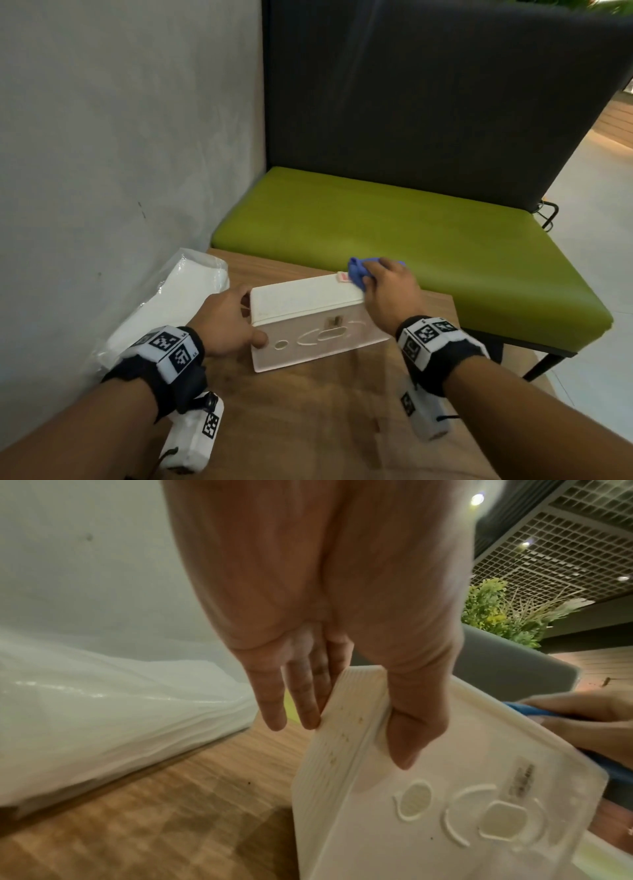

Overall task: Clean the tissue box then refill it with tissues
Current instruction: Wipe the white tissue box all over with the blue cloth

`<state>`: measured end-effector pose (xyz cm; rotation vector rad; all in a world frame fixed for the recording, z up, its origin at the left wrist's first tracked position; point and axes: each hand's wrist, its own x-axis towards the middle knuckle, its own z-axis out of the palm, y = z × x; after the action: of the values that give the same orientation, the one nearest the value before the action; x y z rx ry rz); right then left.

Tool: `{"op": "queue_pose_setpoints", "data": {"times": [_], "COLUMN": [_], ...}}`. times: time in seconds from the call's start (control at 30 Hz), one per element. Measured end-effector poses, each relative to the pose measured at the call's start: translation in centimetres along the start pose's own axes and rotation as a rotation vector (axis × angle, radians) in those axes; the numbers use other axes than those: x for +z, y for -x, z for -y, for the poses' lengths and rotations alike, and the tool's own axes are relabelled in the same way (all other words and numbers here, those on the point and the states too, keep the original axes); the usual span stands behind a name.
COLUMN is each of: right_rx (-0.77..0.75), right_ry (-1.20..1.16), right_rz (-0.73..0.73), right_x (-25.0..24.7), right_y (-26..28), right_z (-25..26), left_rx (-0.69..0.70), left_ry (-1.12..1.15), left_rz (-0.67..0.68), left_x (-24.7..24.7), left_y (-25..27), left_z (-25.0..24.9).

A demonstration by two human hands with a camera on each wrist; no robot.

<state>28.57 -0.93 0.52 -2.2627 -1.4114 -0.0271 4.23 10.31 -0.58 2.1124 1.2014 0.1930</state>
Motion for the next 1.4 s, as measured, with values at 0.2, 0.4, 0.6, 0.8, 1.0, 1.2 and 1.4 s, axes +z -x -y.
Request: {"op": "queue_pose_setpoints", "data": {"times": [0.2, 0.4, 0.6, 0.8, 1.0, 1.2, 1.4], "right_rx": [0.104, 0.114, 0.046, 0.035, 0.028, -0.177, -0.278], "right_ry": [0.008, -0.008, -0.064, -0.297, -0.432, -0.357, -0.191], "right_rz": [0.002, -0.014, 0.034, 0.073, -0.017, -0.055, -0.015], "right_x": [-0.1, -0.1, -1.2, -3.9, -7.7, -9.6, -8.0], "right_y": [-0.3, 0.0, -0.3, -1.9, -2.6, -3.5, -3.2], "right_z": [-1.0, -0.9, 1.4, 6.1, 8.6, 10.6, 10.4], "left_rx": [0.039, 0.033, 0.037, 0.126, 0.15, 0.147, 0.079], "left_ry": [-0.01, 0.08, 0.244, 0.344, 0.126, -0.029, 0.346], "left_rz": [0.161, 0.142, 0.082, -0.08, -0.213, -0.271, -0.165], "left_x": [0.6, 2.3, 0.3, -3.8, -7.2, -7.5, -6.1], "left_y": [0.3, 0.3, 0.3, 1.1, 1.0, 0.6, 0.7], "left_z": [1.2, 3.3, 1.9, -3.6, -8.4, -11.0, -7.4]}}
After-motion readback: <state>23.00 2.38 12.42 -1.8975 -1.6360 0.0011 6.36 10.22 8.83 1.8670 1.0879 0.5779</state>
